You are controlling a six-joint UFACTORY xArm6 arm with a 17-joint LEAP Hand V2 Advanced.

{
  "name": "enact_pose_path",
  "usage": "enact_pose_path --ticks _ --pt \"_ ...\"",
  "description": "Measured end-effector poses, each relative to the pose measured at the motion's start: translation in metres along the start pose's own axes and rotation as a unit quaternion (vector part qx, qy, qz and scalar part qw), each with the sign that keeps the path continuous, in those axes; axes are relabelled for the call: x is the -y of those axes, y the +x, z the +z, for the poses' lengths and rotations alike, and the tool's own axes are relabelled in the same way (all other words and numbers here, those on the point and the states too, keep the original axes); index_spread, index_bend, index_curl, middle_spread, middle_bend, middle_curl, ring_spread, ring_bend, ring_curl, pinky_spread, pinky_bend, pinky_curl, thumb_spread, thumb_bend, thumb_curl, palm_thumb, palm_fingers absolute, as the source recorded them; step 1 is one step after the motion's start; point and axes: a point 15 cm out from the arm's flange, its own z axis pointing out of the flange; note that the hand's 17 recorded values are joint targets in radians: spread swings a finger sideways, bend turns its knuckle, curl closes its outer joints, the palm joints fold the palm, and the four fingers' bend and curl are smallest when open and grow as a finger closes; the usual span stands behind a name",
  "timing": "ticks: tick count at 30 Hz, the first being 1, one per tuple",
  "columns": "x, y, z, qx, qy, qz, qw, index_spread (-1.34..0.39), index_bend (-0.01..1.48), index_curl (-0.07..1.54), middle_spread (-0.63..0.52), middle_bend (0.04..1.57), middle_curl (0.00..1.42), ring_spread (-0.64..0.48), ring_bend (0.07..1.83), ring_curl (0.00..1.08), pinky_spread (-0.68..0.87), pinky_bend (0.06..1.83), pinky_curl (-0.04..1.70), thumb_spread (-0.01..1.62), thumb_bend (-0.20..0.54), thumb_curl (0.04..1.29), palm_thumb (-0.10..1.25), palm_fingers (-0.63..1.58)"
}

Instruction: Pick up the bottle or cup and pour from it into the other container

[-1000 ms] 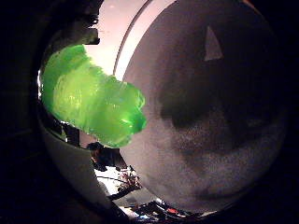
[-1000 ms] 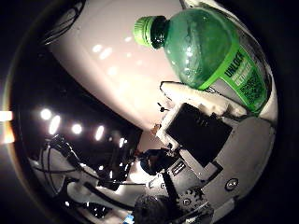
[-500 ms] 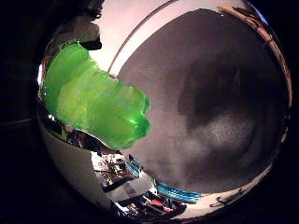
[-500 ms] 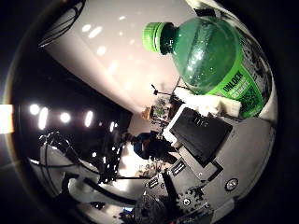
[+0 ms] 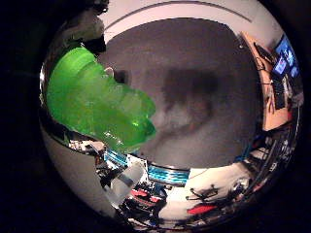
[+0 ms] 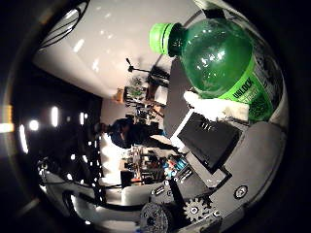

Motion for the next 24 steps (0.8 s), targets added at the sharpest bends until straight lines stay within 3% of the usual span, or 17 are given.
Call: enact_pose_path --ticks 12,24 --pt "0.019 -0.072 0.04 -0.154 -0.112 -0.039 0.981 -0.2 1.17 0.86 -0.09 1.37 0.77 -0.18 1.43 0.72 -0.22 1.24 0.88 0.17 -0.017 0.97 1.15 1.11" --pt "0.034 -0.104 0.098 -0.3 -0.216 -0.077 0.926 -0.2 1.16 0.85 -0.09 1.36 0.77 -0.18 1.43 0.72 -0.23 1.2 0.94 0.16 -0.017 0.98 1.15 1.12"
